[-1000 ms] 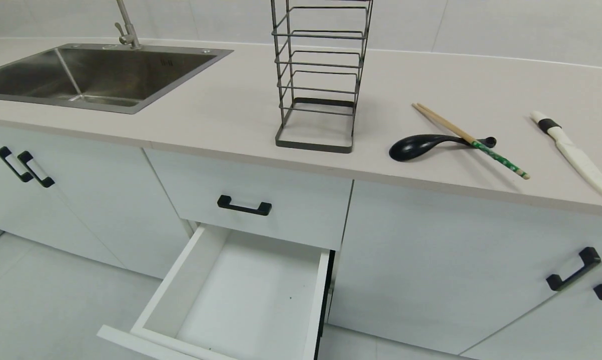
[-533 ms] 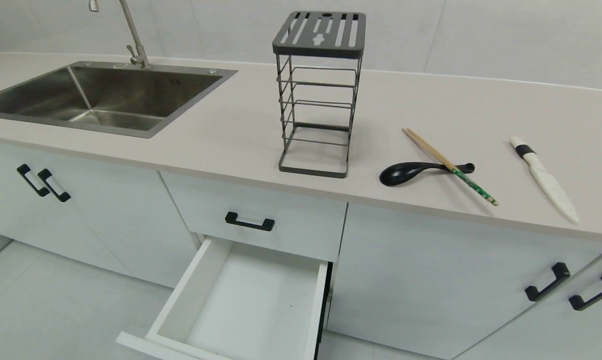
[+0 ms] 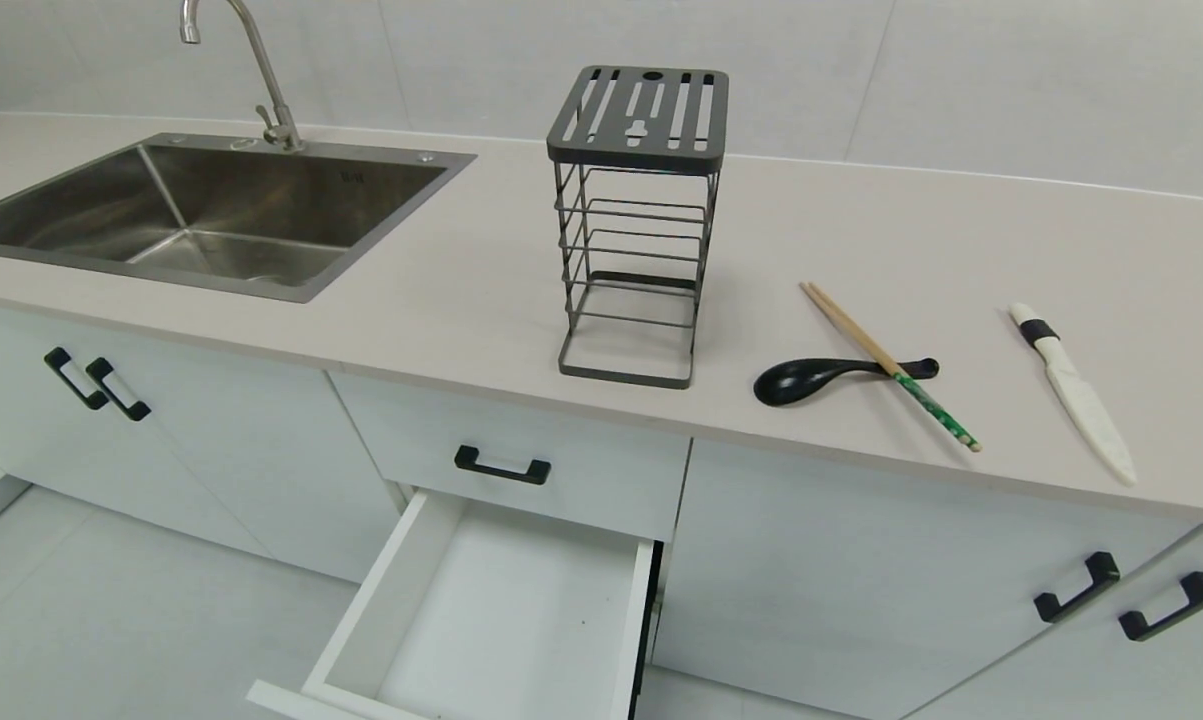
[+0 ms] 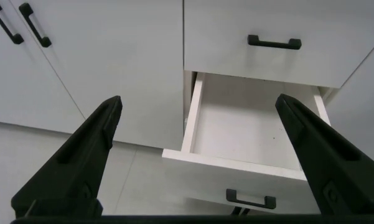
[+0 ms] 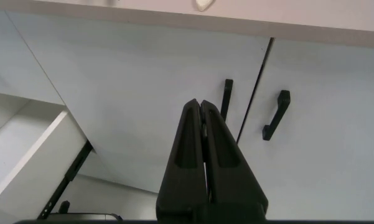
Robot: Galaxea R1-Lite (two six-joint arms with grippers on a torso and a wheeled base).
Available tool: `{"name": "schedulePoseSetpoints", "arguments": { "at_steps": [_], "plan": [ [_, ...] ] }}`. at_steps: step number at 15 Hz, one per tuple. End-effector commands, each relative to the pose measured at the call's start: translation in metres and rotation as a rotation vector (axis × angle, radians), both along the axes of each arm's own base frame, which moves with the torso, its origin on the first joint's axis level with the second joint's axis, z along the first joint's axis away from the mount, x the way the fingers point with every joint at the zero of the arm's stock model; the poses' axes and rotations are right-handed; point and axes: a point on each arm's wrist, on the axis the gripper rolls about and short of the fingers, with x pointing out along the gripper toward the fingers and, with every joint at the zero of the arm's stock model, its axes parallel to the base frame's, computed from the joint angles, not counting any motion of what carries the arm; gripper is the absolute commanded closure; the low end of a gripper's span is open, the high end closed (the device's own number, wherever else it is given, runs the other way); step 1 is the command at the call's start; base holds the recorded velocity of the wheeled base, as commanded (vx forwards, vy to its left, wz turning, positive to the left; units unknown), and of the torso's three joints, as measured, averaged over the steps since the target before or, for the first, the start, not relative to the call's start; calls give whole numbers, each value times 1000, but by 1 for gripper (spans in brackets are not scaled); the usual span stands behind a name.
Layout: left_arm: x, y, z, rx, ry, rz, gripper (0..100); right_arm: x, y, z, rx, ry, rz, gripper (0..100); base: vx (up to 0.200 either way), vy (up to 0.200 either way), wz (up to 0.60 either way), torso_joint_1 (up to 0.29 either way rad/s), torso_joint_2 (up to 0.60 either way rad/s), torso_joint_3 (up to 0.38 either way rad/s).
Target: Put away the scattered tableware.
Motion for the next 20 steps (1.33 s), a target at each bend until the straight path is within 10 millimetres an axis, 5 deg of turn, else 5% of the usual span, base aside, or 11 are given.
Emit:
{"name": "schedulePoseSetpoints", "arguments": {
  "at_steps": [1, 12, 13, 20],
  "plan": [
    [0, 0, 0, 1, 3, 0, 0, 0, 0, 0, -1, 1, 2, 100, 0, 0, 0, 76, -115, -41],
    [0, 0, 0, 1, 3, -3, 0, 0, 0, 0, 4, 1, 6, 100, 0, 0, 0, 179, -342, -160],
    [0, 0, 0, 3, 4, -3, 0, 0, 0, 0, 2, 1, 6, 0, 0, 0, 0, 0, 0, 0],
    [0, 0, 0, 1, 6, -3, 0, 0, 0, 4, 20, -40, 19, 0, 0, 0, 0, 0, 0, 0]
  ]
}}
